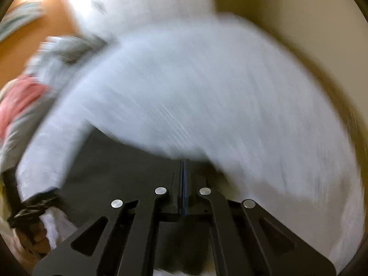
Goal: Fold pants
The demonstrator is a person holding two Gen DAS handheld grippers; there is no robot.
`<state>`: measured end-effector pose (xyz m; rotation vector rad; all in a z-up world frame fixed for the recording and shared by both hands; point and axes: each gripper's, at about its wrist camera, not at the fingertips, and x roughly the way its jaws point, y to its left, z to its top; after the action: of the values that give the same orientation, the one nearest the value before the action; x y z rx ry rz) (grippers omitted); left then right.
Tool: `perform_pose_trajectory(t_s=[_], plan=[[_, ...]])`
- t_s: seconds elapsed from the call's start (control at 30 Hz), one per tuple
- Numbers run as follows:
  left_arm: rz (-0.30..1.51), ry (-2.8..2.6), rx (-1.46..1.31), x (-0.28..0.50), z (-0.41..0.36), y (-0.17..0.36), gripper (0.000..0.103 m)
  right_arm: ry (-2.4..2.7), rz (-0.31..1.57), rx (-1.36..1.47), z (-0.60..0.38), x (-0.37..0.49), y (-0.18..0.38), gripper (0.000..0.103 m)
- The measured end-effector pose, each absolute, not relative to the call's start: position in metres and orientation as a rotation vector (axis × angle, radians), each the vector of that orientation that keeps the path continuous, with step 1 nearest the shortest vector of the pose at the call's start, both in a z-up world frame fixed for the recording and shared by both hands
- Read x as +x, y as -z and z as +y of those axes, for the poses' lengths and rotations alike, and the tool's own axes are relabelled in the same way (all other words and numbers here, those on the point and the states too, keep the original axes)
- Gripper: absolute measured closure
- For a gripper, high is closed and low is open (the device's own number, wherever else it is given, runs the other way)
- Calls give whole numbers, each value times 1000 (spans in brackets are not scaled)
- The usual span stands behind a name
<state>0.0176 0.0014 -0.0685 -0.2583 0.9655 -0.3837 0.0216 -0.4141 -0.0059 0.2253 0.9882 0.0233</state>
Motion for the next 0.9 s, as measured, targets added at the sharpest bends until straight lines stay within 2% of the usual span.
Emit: perform_pose_trajectory(t_s=[0.07,0.13,0.17,0.2,0.33,0.37,0.4,0.47,0.5,0.53,0.6,0.63,0.77,0.83,0.87,0.9], plan=[[965,390,-272,17,3,67,6,-16,1049,273,-424,10,11,101],[957,394,-288,16,6,64,6,-97,983,274,-417,-17,-8,89],[952,392,-292,15,6,63,6,-129,973,292,-413,-28,-12,63],[946,389,-295,14,7,62,6,-172,971,325,-409,-40,-13,50],[943,382,-300,12,10,60,6,-280,1065,291,-377,-47,7,51],[944,381,-301,12,10,60,6,-266,1085,259,-370,-46,15,57],[943,377,-301,11,10,60,6,-240,1099,222,-366,-44,23,84],[938,372,-303,11,11,59,6,-205,1087,162,-361,-38,23,100],[932,370,-306,11,12,58,6,-219,1029,168,-362,-39,7,101],[922,369,-312,10,14,57,6,-238,909,166,-363,-48,-25,101],[913,369,-310,10,15,56,6,-260,780,148,-367,-63,-60,101],[912,369,-308,10,15,56,6,-243,823,112,-372,-60,-54,100],[935,359,-314,16,17,60,6,15,1201,-7,-392,-34,29,100],[942,365,-351,18,20,60,6,-5,1122,38,-394,-36,11,98],[945,369,-365,19,21,60,6,-21,1064,90,-397,-37,0,89],[950,370,-375,21,22,60,6,-39,1001,152,-401,-37,-11,63]])
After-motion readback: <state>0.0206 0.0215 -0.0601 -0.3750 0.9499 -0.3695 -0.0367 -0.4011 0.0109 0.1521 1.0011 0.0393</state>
